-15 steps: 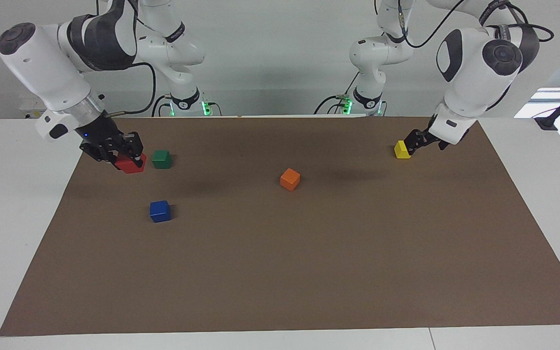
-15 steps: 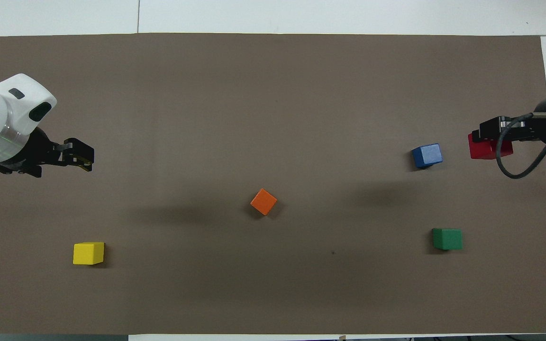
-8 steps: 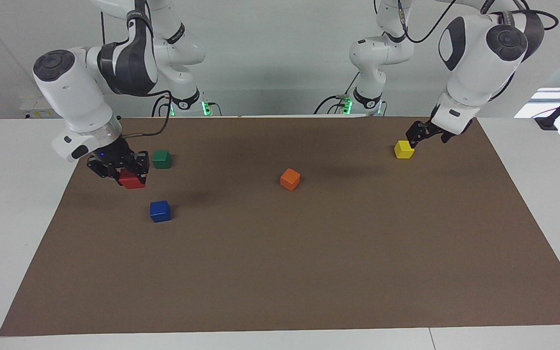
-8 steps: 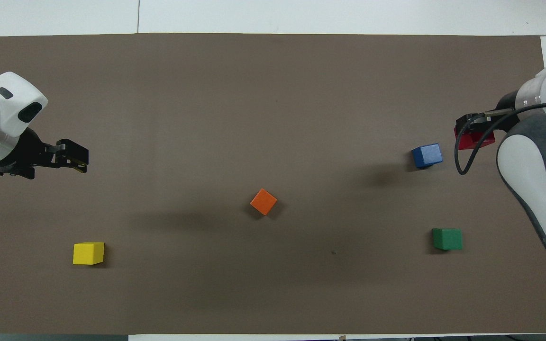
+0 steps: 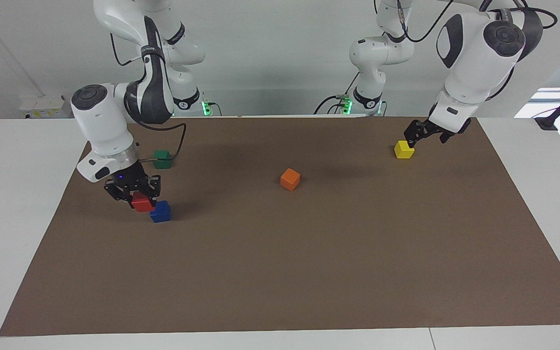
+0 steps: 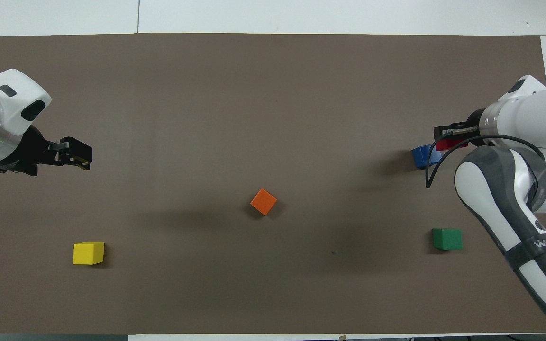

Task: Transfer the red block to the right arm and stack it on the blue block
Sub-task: 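Lower the red cube onto the blue cube with the right gripper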

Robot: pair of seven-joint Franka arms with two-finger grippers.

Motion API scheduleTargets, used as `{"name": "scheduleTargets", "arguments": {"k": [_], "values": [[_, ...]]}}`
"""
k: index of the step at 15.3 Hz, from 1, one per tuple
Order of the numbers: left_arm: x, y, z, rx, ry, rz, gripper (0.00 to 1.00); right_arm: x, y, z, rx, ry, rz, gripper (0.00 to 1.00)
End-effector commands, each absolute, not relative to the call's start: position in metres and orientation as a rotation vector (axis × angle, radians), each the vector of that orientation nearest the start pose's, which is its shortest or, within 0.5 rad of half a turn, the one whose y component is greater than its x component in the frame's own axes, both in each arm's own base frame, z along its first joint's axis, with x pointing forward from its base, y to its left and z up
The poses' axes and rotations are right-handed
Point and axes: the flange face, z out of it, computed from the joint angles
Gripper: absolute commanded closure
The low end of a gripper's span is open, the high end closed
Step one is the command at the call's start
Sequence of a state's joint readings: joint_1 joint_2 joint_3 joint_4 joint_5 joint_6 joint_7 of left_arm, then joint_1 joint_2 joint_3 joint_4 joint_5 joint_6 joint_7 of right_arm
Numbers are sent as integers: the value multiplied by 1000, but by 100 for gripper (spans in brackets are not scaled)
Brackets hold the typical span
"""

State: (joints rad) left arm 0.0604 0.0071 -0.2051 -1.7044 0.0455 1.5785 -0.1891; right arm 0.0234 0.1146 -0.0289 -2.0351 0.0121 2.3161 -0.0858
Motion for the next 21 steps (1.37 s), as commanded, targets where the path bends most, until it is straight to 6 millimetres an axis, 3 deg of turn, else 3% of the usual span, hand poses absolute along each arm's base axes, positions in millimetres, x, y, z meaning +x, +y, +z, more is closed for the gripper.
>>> {"name": "scheduleTargets", "arguments": {"k": [1,7,12,21], "values": [[546,-74,564,-3088,-55,153,0,571,1,403,-3142,-130,-280,100],[552,-75,572,-3092,-54,149,0,572,1,389,-3141,-223,-301,100],[555,-71,578,-3099,36,128,0,577,-2,381,-3139,-193,-316,100],[560,-62,582,-3150,4,79,0,577,2,367,-3136,-153,-277,100]]}}
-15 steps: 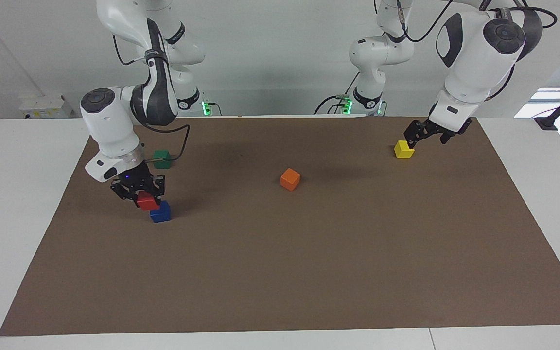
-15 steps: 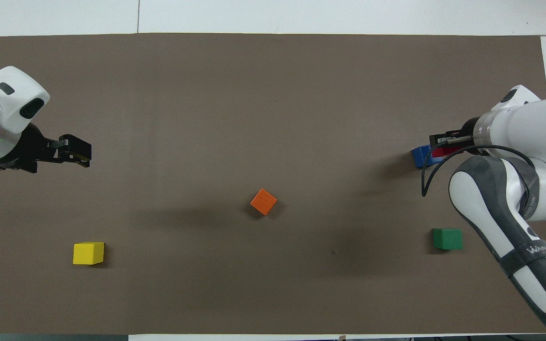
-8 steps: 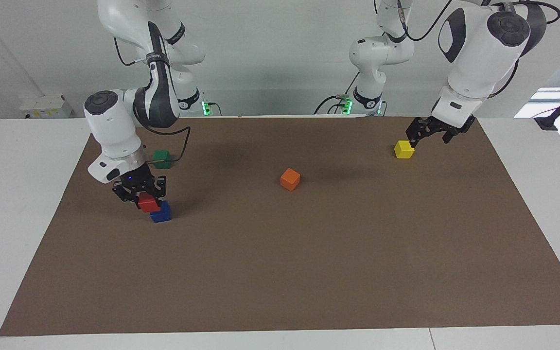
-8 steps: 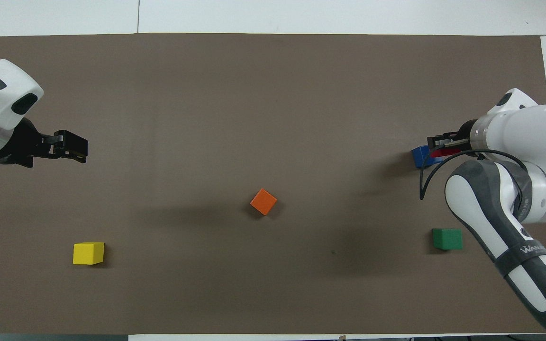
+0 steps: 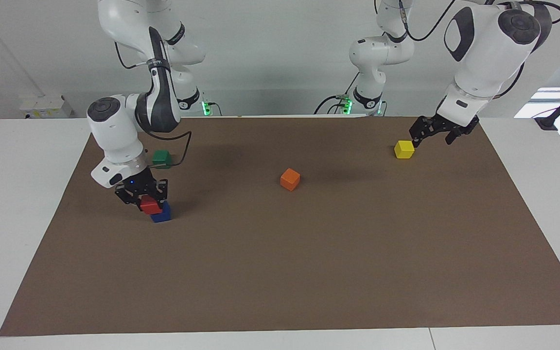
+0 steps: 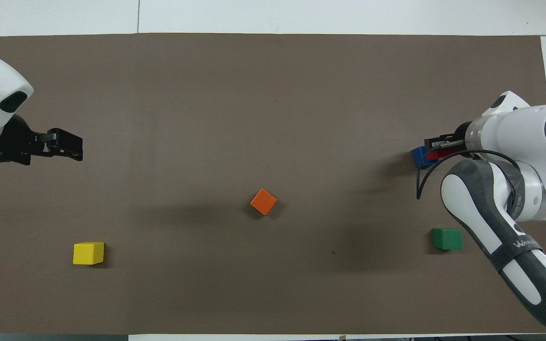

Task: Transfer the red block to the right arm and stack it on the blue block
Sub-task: 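Lower the red cube onto the blue cube with the right gripper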

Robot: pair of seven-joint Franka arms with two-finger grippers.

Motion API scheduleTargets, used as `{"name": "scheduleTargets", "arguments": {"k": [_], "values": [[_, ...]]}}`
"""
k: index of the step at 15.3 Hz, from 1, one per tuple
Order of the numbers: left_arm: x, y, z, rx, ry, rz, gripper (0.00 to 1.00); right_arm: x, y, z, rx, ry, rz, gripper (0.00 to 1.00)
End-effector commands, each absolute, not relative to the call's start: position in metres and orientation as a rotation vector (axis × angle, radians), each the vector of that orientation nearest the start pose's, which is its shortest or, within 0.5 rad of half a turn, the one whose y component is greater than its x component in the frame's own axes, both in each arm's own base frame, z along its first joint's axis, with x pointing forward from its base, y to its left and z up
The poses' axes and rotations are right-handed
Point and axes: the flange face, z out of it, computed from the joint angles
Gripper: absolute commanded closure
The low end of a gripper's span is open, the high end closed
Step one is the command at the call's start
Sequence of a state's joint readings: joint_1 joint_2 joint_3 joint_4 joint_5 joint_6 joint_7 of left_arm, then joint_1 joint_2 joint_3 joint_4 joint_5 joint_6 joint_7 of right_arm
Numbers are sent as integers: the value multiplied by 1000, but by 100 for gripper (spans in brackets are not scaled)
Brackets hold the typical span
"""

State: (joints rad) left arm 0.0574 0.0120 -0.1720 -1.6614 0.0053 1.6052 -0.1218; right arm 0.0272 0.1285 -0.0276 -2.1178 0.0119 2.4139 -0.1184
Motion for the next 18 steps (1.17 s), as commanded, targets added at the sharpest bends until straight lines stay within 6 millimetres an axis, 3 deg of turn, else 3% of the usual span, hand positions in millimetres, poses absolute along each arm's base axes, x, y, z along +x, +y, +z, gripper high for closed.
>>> {"name": "scheduleTargets", "arguments": {"k": [1,6,18], "values": [[560,-61,581,-3150,9,81,0,577,3,363,-3136,-156,-268,100],[558,-65,583,-3149,18,79,0,574,11,357,-3135,-180,-246,100],[555,-64,582,-3147,-3,91,0,568,-11,352,-3141,-223,-226,100]]}}
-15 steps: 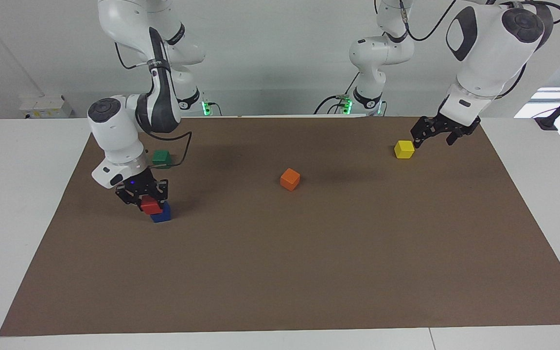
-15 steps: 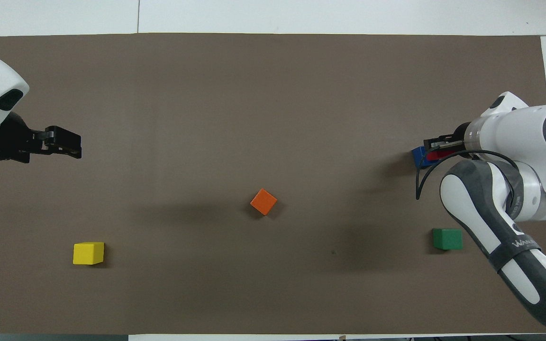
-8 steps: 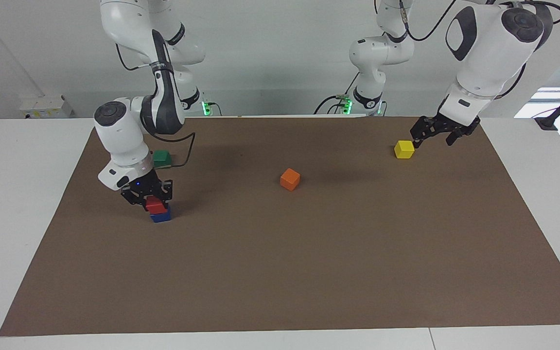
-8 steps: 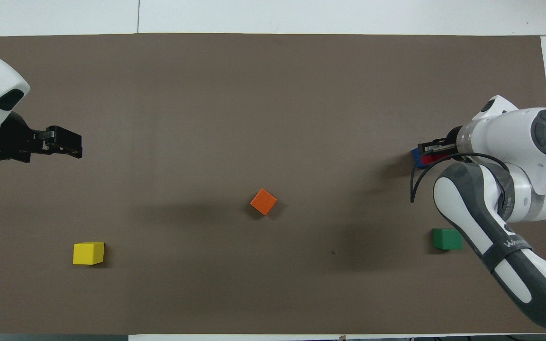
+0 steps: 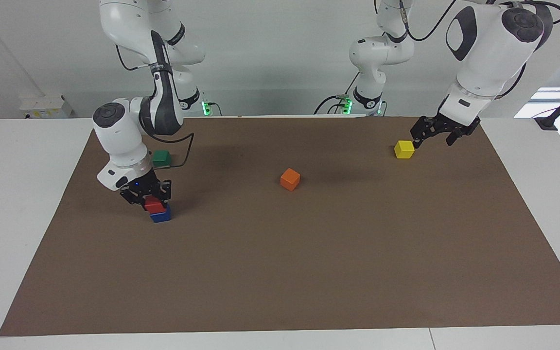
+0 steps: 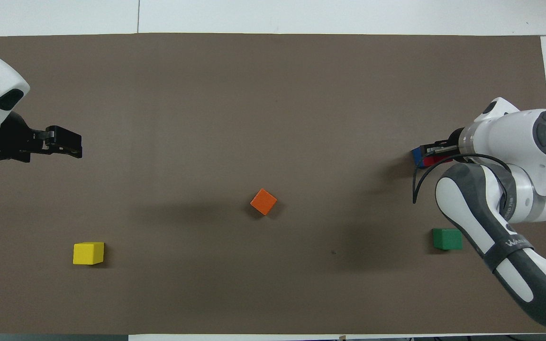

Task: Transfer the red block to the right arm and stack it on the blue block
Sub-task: 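Lower the red cube onto the blue cube with the right gripper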

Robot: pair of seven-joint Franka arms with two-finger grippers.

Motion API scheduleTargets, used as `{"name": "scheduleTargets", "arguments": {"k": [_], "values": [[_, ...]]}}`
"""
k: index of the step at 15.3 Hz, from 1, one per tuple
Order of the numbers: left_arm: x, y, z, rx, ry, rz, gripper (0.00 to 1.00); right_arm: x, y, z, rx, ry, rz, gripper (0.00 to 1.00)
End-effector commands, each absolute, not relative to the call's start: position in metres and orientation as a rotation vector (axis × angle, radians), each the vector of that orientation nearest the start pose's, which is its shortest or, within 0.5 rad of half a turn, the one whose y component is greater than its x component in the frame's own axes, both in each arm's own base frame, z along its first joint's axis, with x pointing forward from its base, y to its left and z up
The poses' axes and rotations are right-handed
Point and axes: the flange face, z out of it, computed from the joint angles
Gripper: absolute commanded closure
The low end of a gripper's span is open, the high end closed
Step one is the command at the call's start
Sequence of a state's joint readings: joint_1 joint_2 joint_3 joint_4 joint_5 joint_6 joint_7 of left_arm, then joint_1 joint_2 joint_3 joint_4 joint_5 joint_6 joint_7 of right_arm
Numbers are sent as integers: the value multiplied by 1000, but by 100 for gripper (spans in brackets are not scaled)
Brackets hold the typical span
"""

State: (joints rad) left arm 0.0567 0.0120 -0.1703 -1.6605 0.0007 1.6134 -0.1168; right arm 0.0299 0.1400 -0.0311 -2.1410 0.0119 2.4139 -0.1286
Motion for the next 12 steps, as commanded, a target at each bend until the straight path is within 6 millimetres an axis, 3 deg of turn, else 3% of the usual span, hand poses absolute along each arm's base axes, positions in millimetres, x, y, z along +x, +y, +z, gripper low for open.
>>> {"name": "scheduleTargets", "arguments": {"k": [1,12], "values": [[554,-64,582,-3146,-1,93,0,568,-12,352,-3141,-226,-224,100],[554,-55,582,-3146,-27,98,0,572,-4,353,-3139,-226,-253,100]]}}
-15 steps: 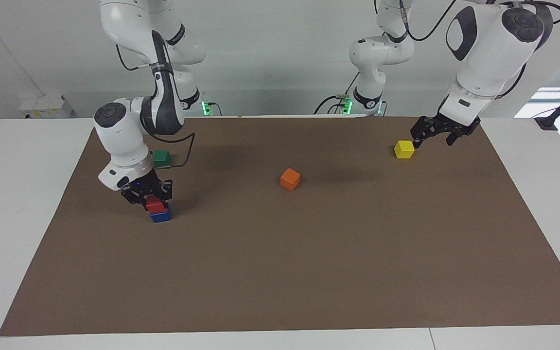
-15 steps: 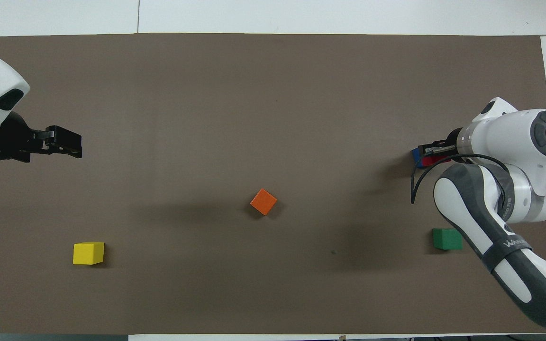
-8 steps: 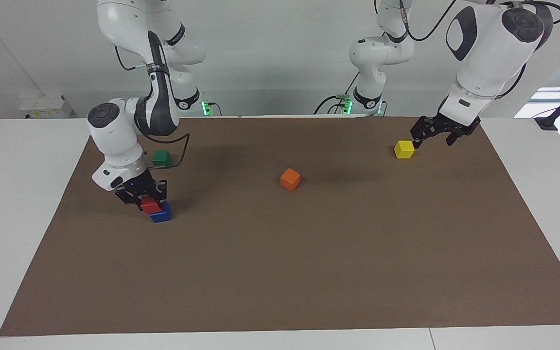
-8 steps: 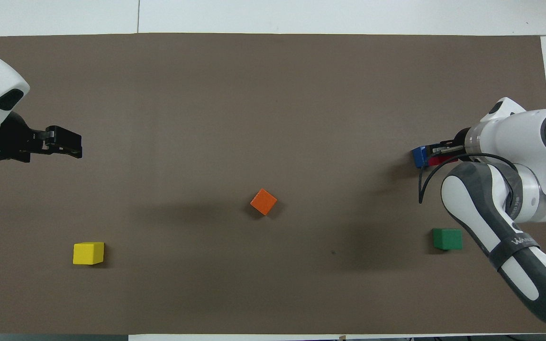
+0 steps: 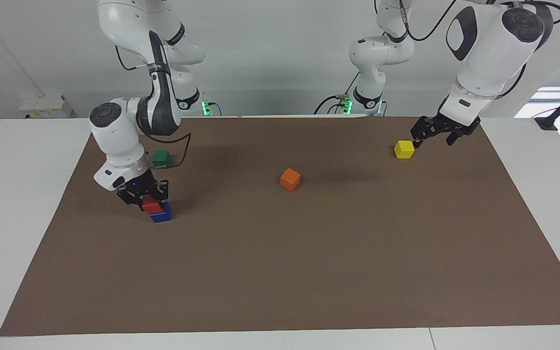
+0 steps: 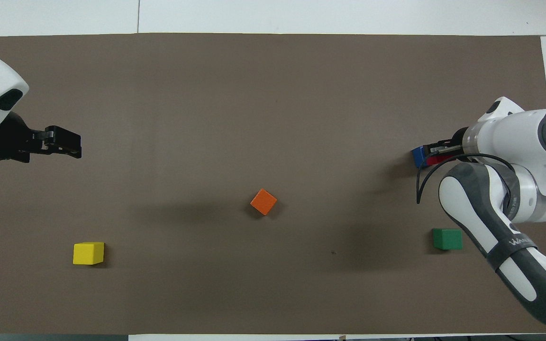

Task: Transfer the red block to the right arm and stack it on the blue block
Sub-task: 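Lower the red cube onto the blue cube with the right gripper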

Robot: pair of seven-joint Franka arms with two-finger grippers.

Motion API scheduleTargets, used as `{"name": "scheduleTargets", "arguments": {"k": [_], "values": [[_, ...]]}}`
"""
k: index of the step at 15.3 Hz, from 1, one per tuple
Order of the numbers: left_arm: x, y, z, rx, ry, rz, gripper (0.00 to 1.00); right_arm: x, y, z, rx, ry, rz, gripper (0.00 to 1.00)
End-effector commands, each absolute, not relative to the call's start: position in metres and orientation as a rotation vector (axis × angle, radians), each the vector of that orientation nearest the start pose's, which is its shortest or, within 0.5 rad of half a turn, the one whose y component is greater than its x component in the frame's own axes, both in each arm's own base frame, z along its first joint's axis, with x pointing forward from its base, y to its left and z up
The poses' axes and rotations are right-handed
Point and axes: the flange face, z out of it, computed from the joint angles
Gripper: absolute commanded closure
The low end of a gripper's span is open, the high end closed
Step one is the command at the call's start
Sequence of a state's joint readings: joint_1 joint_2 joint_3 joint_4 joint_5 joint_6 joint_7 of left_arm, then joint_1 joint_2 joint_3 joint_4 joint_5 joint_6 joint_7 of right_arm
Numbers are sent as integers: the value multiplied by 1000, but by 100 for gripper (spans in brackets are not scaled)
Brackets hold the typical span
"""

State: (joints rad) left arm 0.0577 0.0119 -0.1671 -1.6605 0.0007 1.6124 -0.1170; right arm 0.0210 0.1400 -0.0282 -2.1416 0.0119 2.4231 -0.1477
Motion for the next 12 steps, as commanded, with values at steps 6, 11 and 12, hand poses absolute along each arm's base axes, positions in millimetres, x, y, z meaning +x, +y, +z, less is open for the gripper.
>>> {"name": "scheduleTargets", "arguments": {"k": [6,11,12], "values": [[554,-55,582,-3145,-28,100,0,572,-2,350,-3138,-226,-251,100],[554,-54,582,-3145,-30,100,0,572,6,351,-3135,-228,-253,100],[554,-55,582,-3145,-28,100,0,572,6,351,-3136,-228,-251,100]]}}
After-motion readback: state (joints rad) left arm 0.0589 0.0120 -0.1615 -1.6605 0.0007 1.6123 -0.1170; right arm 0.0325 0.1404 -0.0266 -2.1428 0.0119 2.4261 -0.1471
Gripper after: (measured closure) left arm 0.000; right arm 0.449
